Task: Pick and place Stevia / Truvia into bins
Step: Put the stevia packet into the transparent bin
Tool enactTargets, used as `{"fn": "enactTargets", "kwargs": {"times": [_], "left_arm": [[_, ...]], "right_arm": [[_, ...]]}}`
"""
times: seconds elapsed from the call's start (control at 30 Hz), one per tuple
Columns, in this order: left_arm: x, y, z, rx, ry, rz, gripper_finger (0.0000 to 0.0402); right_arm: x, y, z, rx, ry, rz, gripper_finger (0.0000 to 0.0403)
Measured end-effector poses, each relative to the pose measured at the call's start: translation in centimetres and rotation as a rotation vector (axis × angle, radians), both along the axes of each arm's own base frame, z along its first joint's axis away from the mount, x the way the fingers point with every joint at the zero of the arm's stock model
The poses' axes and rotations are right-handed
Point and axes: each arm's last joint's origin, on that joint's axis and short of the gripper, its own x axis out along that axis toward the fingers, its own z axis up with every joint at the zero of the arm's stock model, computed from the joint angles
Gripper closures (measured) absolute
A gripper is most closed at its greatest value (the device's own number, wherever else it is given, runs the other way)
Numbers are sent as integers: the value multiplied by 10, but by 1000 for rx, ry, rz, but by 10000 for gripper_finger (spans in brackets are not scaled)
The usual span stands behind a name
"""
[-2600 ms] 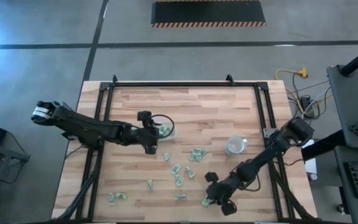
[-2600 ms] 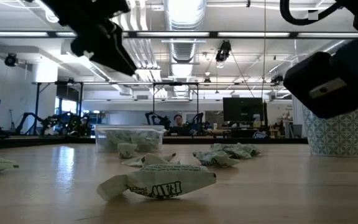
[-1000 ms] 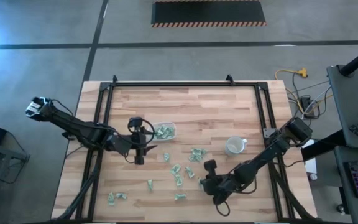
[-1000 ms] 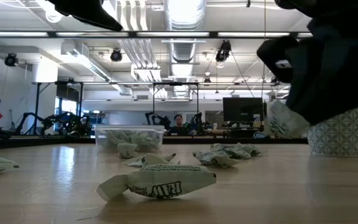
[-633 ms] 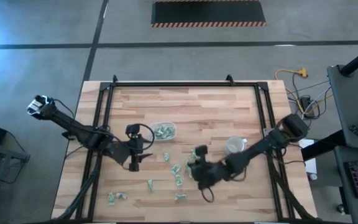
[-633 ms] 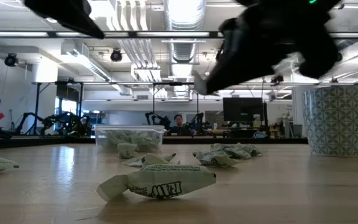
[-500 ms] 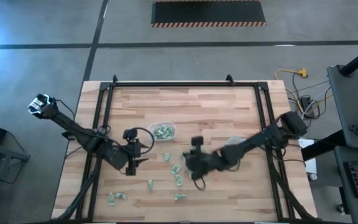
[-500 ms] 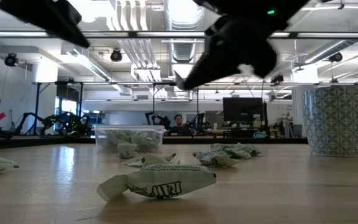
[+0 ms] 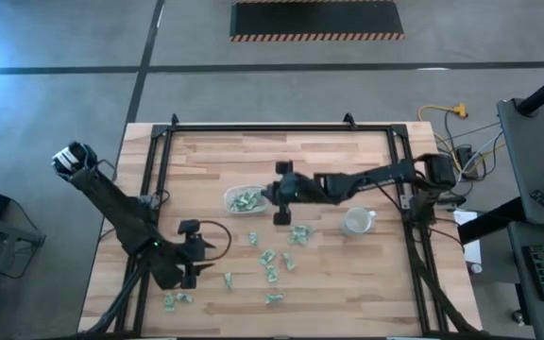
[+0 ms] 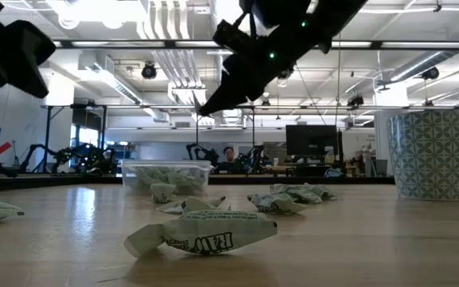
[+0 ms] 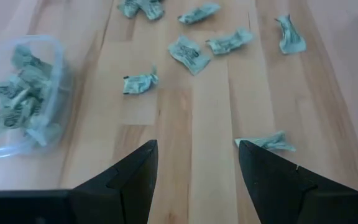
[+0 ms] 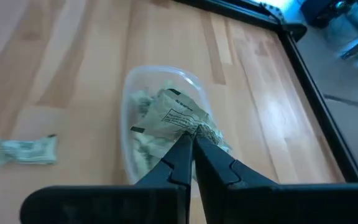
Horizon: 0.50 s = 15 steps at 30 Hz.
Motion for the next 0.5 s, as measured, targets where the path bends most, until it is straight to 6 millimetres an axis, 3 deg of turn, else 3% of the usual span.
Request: {"fn": "enactTargets", "kwargs": {"times": [0.2,0.5], "left_arm": [[8,-10,-15,36,25,-2,194],[12,-14,-24,69,43,3,194]], "right_arm": [[3,-30,-13,101,18,36,394],[10,-37,-22,133,-25,104,394]]}}
